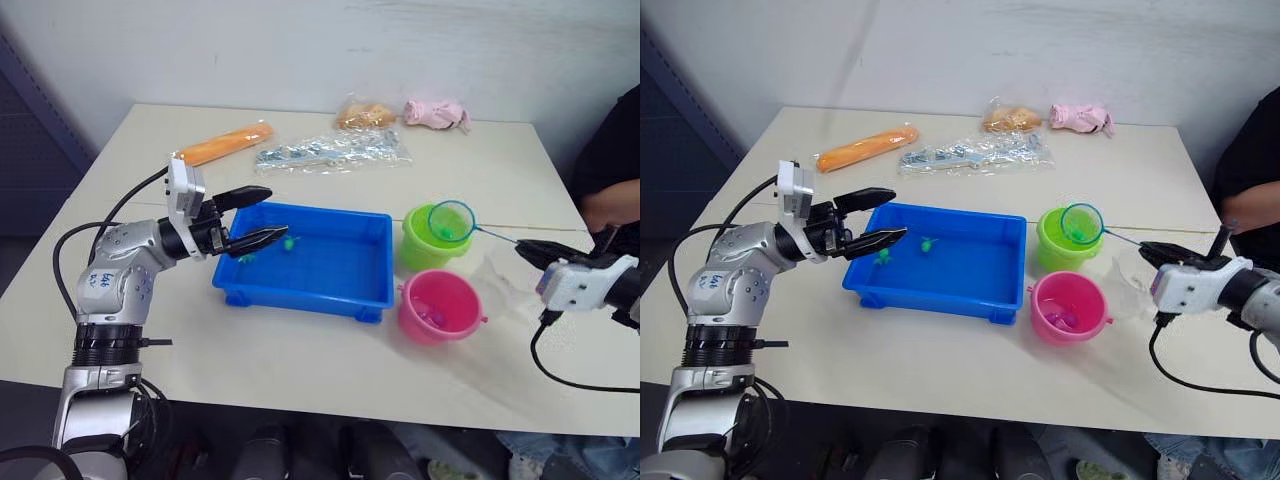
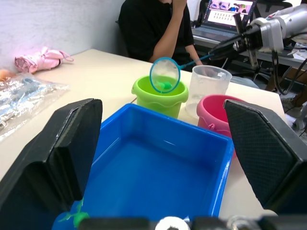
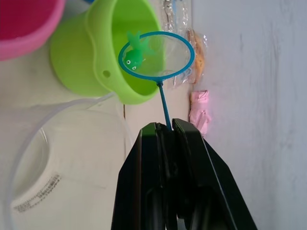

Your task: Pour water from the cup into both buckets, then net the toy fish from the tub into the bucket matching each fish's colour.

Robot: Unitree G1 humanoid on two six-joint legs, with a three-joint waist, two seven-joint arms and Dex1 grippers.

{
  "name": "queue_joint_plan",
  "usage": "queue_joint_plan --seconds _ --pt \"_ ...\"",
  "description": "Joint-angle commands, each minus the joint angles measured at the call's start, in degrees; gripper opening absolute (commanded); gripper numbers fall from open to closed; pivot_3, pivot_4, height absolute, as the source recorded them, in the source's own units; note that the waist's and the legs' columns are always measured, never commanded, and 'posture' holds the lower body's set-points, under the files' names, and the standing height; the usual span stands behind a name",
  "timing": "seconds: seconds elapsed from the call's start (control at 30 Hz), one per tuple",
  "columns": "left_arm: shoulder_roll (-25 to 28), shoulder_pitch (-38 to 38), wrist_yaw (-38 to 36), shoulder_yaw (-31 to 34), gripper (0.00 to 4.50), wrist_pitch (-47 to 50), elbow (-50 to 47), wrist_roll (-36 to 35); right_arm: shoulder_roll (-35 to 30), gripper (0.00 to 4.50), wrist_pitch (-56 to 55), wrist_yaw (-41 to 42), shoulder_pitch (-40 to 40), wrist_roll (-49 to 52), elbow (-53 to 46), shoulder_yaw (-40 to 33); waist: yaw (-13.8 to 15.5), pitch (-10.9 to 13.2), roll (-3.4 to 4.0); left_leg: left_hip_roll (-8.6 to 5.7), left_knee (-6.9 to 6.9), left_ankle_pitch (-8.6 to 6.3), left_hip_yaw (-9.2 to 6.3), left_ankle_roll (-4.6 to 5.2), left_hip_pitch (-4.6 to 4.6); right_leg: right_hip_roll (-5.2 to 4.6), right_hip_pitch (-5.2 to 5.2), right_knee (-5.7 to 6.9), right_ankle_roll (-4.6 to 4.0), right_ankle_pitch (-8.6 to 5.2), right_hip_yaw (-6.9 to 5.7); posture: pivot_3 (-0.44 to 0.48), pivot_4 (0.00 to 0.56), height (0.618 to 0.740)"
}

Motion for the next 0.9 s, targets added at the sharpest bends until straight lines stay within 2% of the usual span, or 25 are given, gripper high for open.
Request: queue_joint_plan --seconds 0.03,0.13,0.27,0.53,0.73,0.9 --pt "-0.7 -0.2 -0.1 0.5 4.36 -1.0 -2.1 -1.1 -2.7 0.0 -3.4 -14.3 0.5 -12.2 -0.7 -2.8 0.0 0.0 0.0 0.0 0.0 0.02 0.01 -0.03 0.0 0.0 -0.01 0.03 0.0 0.0 0.0 0.0 0.15 0.74" --pt "-1.1 -0.4 -0.2 0.6 4.36 -1.0 -2.2 -1.1 -4.3 0.0 -3.3 -20.3 0.7 -16.7 0.1 -1.0 0.0 0.0 0.0 0.0 0.0 0.08 0.0 -0.12 0.02 0.03 -0.02 0.06 0.0 0.0 0.02 0.0 0.15 0.74" --pt "-1.7 -0.9 -0.1 0.5 4.36 -1.1 -1.8 -1.1 -6.6 0.0 -2.6 -33.4 0.5 -26.3 -1.7 -0.4 0.0 0.0 0.0 0.0 0.0 0.08 0.02 -0.13 0.04 0.04 -0.01 0.09 0.0 0.0 0.04 0.0 0.15 0.74" --pt "-2.4 -2.0 -0.1 0.6 4.36 -1.8 -0.6 -0.8 -9.1 0.0 -2.5 -39.7 -2.0 -29.4 -0.3 6.7 0.0 0.0 0.0 0.0 -0.01 0.13 0.04 -0.19 0.06 0.05 -0.02 0.14 0.0 0.0 0.06 0.0 0.15 0.74" --pt "-2.4 -2.1 0.0 0.8 4.36 -2.1 -0.4 -0.8 -10.8 0.0 -1.9 -41.1 -3.6 -29.3 0.1 10.4 -0.1 0.0 0.0 0.0 0.0 0.14 0.07 -0.18 0.07 0.05 -0.02 0.15 0.0 0.0 0.09 0.0 0.15 0.74" --pt "-2.5 -2.1 0.3 0.9 4.36 -2.3 -0.4 -0.8 -12.6 0.0 0.5 -42.9 -5.6 -28.6 3.1 10.7 0.0 0.0 0.0 0.0 0.0 0.16 0.08 -0.19 0.08 0.05 -0.02 0.18 0.0 0.0 0.1 0.0 0.15 0.74"
